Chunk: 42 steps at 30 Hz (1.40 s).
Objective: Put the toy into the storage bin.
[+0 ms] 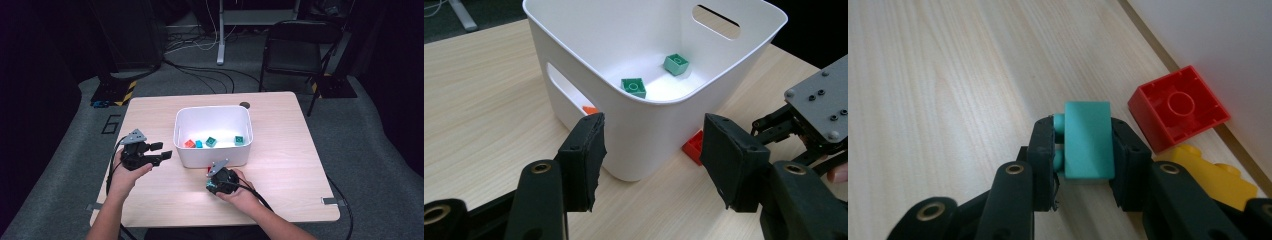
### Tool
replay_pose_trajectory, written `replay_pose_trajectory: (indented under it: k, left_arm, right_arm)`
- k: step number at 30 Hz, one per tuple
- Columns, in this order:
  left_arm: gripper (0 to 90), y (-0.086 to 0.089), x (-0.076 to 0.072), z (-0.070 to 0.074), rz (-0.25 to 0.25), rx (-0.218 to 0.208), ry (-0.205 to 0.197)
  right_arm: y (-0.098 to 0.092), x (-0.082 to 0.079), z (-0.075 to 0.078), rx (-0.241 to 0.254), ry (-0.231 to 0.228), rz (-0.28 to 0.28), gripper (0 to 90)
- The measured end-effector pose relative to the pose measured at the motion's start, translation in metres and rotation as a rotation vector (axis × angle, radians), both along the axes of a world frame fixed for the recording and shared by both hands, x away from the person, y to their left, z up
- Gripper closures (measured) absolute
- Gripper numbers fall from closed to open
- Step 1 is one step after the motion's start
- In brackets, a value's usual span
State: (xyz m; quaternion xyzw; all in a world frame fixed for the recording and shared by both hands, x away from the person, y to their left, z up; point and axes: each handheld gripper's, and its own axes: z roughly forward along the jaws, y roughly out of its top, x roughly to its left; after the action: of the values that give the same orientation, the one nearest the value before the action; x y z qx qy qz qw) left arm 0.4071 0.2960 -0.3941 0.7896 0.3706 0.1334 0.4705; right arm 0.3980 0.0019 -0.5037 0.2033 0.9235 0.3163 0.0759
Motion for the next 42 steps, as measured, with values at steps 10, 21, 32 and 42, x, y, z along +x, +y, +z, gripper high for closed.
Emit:
replay_pose_trajectory:
  k: [10,21,32,42]
  left_arm:
    - [42.9,0.001,0.0,0.0,0.002,-0.002,-0.002]
    - [42.9,0.003,0.001,0.0,0.007,-0.007,-0.001]
    - [42.9,0.003,0.001,0.0,0.005,-0.005,0.0]
    - [42.9,0.005,0.002,-0.001,0.007,-0.007,0.002]
  right_arm:
    - [0.0,-0.004,0.028,0.061,0.056,0.034,67.0]
    - [-0.003,-0.001,0.086,0.119,0.051,0.064,67.0]
    - [-0.008,0.026,0.148,0.172,0.0,0.035,67.0]
    - [-0.012,0.063,0.162,0.173,-0.008,-0.025,67.0]
